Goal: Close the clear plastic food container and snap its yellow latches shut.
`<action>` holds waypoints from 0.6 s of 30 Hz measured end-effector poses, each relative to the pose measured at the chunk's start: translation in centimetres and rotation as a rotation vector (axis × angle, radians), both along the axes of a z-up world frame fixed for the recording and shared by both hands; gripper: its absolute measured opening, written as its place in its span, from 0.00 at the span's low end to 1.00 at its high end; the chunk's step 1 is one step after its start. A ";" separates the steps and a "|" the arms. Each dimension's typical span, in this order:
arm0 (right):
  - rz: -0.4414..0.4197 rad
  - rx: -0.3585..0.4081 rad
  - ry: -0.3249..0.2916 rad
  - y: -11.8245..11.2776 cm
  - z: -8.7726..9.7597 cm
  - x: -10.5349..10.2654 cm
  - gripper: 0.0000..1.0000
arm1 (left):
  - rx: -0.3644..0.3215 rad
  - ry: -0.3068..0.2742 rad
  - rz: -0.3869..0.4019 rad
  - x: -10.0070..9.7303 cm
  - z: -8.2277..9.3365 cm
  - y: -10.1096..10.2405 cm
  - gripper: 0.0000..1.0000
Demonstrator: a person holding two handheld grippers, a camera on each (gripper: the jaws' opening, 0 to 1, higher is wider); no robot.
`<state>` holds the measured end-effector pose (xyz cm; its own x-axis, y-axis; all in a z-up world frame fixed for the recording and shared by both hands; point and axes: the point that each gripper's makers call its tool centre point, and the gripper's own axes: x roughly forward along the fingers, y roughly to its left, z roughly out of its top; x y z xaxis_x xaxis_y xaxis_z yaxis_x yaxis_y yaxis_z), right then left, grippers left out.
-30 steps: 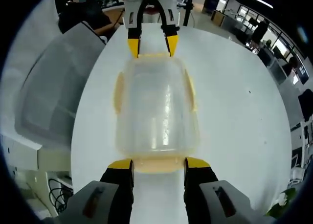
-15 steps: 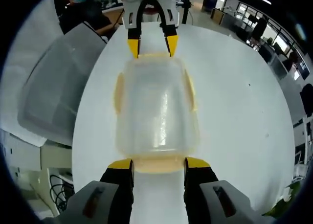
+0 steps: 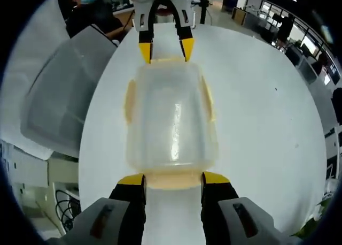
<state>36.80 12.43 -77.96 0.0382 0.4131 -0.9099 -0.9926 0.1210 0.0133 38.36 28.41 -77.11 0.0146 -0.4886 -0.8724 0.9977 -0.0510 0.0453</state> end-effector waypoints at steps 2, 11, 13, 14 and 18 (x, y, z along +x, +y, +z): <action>0.000 0.001 0.001 0.0 0.0 -0.1 0.39 | 0.001 0.005 -0.003 0.0 -0.2 0.0 0.39; -0.014 0.015 0.015 0.1 0.0 -0.1 0.39 | 0.004 0.010 -0.011 0.2 -0.4 0.0 0.39; -0.017 0.016 0.015 0.1 0.0 0.0 0.39 | -0.001 0.008 -0.014 0.4 -0.5 0.0 0.39; -0.018 0.016 0.013 0.1 0.0 0.1 0.39 | -0.001 0.009 -0.013 0.4 -0.5 0.0 0.39; -0.022 0.018 0.019 0.1 -0.1 0.2 0.39 | -0.006 0.016 -0.017 0.6 -0.5 0.0 0.39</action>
